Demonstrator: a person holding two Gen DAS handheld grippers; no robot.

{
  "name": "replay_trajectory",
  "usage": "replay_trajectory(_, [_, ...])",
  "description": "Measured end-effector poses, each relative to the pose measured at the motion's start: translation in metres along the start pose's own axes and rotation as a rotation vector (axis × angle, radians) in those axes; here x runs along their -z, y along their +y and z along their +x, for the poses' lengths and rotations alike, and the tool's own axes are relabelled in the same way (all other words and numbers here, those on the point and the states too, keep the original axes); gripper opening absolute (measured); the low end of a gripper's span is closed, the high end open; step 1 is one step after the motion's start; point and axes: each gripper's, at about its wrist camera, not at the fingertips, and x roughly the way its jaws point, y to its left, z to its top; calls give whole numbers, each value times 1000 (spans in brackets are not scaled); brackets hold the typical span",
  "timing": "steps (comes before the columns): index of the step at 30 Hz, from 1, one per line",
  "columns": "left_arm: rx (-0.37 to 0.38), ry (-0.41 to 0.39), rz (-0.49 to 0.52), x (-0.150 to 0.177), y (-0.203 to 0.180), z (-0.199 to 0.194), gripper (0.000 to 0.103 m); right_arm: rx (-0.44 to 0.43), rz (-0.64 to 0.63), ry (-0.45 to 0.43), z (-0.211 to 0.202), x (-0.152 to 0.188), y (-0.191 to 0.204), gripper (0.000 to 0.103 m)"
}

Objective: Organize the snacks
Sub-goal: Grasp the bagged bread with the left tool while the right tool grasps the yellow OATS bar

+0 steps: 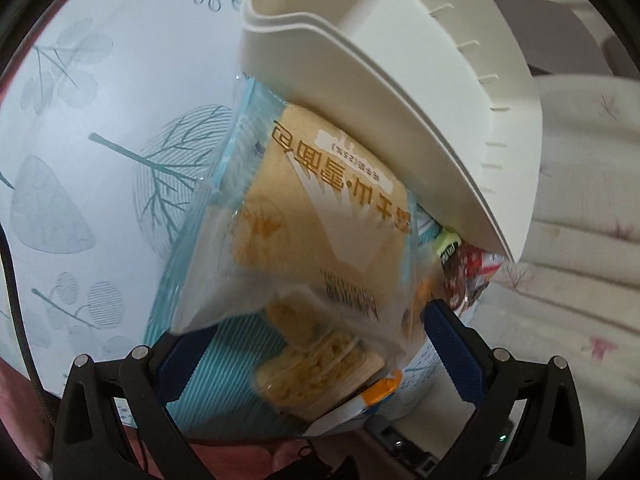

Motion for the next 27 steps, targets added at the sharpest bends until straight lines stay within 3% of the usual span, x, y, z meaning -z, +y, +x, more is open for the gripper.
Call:
replay_trajectory(8, [42,1,-156,-16,9,20,97,33,-9,30,18,-17,2,69])
replay_trajectory(10, [72,-9,-193,-20,13,22,89,42,-12,37,18,-21,4,69])
replay_trajectory(14, [90,-15,-256,-27,17,26,85,58,-32,33,19,-29,14,68])
replay_trajectory(20, [112,-12,-314,-33,26,29,70,100,-68,26,22,-45,25,67])
replay_trajectory(22, [134,-17,-333,-35,28,30,66,113,-77,18,25,-47,31,64])
replay_trajectory(26, [160,-33,-349,-35,31,27,54,133,-99,-6,27,-53,45,41])
replay_trajectory(27, [170,-39,-351,-32,32,27,50,137,-92,3,26,-55,45,41])
